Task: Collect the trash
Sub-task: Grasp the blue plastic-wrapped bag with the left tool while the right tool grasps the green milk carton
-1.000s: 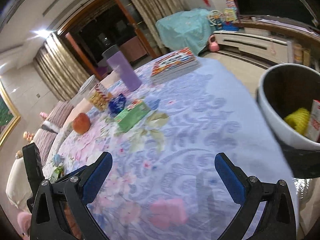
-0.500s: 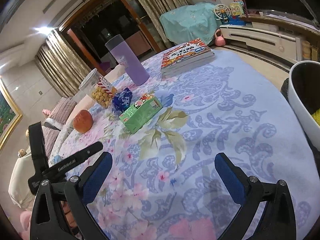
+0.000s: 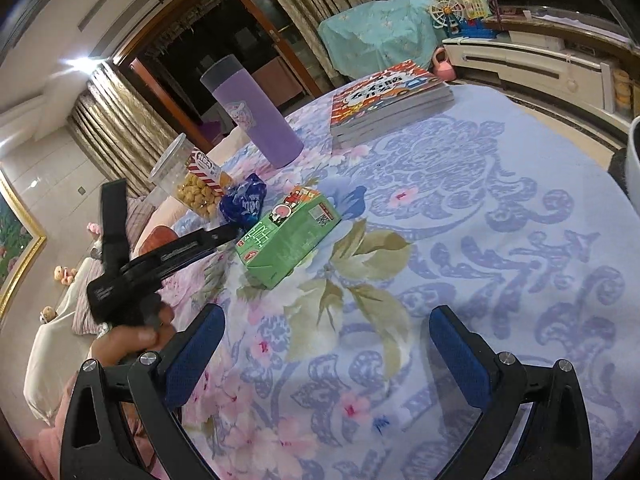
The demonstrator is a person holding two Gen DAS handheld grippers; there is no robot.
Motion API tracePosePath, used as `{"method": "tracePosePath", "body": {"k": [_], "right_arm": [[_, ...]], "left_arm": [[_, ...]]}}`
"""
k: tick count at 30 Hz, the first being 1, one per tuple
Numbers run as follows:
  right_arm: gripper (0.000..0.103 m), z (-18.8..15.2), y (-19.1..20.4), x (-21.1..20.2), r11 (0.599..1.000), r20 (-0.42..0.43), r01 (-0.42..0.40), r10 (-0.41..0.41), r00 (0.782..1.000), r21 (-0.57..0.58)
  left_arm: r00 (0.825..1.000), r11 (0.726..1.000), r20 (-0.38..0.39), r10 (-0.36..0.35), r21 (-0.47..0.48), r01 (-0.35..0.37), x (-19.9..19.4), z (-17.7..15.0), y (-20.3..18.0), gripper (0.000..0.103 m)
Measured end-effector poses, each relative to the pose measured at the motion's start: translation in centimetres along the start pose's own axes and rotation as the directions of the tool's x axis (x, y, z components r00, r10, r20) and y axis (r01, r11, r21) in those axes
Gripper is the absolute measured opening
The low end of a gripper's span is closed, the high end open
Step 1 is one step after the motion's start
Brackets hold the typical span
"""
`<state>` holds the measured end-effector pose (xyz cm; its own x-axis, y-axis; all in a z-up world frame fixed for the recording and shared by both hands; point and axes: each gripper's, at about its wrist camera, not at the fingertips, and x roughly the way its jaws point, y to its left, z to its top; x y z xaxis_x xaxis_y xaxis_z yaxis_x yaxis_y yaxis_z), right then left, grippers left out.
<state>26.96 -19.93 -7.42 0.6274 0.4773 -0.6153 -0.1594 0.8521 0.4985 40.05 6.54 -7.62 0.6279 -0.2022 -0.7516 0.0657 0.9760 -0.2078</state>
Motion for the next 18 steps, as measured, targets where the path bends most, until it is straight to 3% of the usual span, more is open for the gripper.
{"method": "tracePosePath", "body": {"k": [6,11,18], "right_arm": [[0.103,0.4,0.8,0.5,1.0,0.011,0.014,-0.014,1.0,0.002],[0.103,0.9,2.6,1.6,1.0,0.023,0.008,-0.008,1.0,-0.027],[0.103,1.8,5.8,5.2,0.994,0.02,0.053,-0.051,0.998,-0.094]], "left_arm": [[0.999,1.0,0.048,-0.02,0.01,0.019,-3.6,-1.7,0.5,0.004],[0.998,0.998,0.057,-0.042,-0.052,0.045,-8.2,-6.0,2.8,0.004],[0.998,0.99,0.047,-0.047,-0.131,0.053,-11.0,-10.6,4.8,0.004]]}}
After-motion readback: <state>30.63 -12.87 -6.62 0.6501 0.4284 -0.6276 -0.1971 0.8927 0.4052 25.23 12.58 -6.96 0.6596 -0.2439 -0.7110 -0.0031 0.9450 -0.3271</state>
